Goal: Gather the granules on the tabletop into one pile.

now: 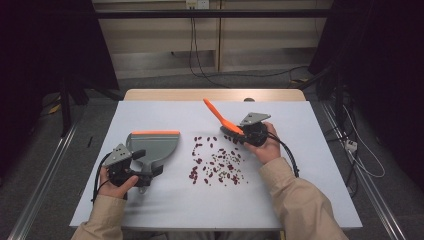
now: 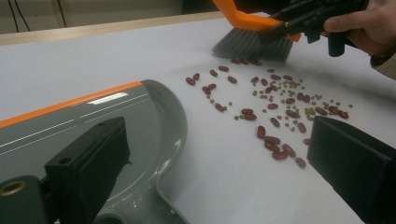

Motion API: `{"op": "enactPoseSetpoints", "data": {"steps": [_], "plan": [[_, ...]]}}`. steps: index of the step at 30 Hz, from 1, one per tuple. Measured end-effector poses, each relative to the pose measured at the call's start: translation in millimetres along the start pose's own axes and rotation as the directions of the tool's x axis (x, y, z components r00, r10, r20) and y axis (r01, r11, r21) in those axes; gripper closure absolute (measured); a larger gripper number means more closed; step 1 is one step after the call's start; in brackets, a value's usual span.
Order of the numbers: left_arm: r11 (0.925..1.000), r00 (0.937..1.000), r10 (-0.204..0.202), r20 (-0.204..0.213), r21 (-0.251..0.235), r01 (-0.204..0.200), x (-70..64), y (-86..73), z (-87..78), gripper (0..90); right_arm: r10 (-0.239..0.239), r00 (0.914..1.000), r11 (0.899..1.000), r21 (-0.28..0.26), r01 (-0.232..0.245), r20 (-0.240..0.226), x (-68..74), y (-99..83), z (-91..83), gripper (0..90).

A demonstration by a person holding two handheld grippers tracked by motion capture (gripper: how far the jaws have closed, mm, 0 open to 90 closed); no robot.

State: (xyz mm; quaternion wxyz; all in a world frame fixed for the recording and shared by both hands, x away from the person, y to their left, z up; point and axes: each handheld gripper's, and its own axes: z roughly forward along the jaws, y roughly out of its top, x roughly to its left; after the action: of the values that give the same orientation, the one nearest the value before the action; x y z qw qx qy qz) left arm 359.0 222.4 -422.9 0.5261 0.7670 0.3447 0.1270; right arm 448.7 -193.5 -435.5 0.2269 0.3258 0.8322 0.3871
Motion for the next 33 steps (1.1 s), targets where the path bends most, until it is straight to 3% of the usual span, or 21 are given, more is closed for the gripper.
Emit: {"op": "enactPoseSetpoints", "data": {"steps": [14,26,33], "plan": [[1.0,1.0,0.006,-0.006,0.007,-0.006,-0.9,0.1,0.5,5.3,-0.04,0.9932,0.999,-0.008,0.039,-0.11,22.0,-6.5,-18.4,71.0],[0.9998,0.9999,0.014,-0.006,0.012,-0.014,-1.5,-0.1,1.1,5.3,-0.066,0.9868,0.998,-0.019,0.064,-0.148,37.6,-12.3,-31.8,71.0],[0.9998,0.9999,0.016,-0.005,0.014,-0.016,-2.4,-0.2,1.7,5.3,-0.055,0.984,0.998,-0.028,0.051,-0.169,43.1,-13.9,-38.1,71.1]]}}
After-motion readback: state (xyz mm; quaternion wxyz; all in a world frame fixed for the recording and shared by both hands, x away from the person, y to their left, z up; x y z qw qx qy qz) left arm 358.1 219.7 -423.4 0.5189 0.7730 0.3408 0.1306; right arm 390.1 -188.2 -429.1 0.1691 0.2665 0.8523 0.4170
